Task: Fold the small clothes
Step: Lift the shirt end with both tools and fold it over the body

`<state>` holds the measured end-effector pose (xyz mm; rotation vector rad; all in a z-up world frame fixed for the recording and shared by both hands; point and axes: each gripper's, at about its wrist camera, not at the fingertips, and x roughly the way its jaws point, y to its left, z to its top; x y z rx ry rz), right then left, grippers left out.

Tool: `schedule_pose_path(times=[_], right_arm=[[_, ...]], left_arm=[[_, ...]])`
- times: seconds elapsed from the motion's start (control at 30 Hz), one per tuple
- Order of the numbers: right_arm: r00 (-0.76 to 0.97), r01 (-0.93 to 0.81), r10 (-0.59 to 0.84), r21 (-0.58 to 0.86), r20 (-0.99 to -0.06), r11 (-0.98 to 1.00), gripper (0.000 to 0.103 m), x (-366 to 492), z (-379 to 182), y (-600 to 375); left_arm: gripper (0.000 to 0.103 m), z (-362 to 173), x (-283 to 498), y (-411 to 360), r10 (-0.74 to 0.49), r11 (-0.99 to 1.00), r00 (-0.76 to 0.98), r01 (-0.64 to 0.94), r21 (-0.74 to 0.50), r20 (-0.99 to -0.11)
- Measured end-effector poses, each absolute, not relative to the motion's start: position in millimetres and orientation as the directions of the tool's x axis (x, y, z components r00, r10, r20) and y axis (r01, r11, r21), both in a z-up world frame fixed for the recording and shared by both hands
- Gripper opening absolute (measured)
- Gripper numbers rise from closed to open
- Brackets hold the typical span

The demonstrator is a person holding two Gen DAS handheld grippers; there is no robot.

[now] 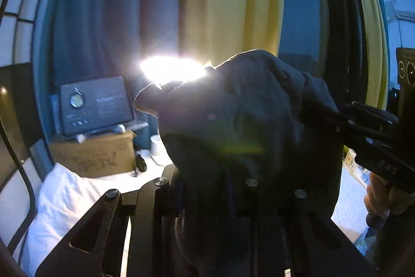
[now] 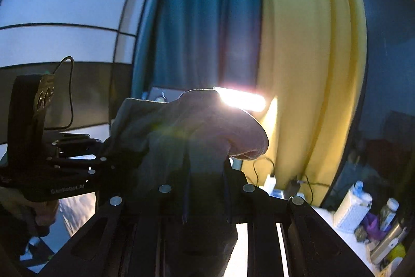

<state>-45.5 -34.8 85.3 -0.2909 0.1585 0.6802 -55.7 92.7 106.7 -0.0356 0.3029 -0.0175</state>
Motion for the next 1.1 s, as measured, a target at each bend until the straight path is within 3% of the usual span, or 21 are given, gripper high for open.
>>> schedule_pose_path(times=[0.23,0.4,1.1], right_arm=[[0.739,-0.673,0.649,-0.233,-0.179,0.702,0.019,-77.3,107.2,-21.2],[0.717,-0.696,0.676,-0.229,-0.169,0.681,0.019,-86.5,108.9,-12.1],[0.657,-0.716,0.630,-0.082,-0.414,0.693,0.019,8.2,29.1,35.3]], left_arm=[[0.023,127.6,-88.3,107.7,0.030,0.999,0.973,-0.035,-0.017,-0.231],[0.023,128.0,-97.9,119.4,0.055,0.998,0.971,-0.058,-0.006,-0.231],[0.023,45.2,-13.0,156.2,0.050,0.996,0.884,-0.080,-0.045,-0.465]])
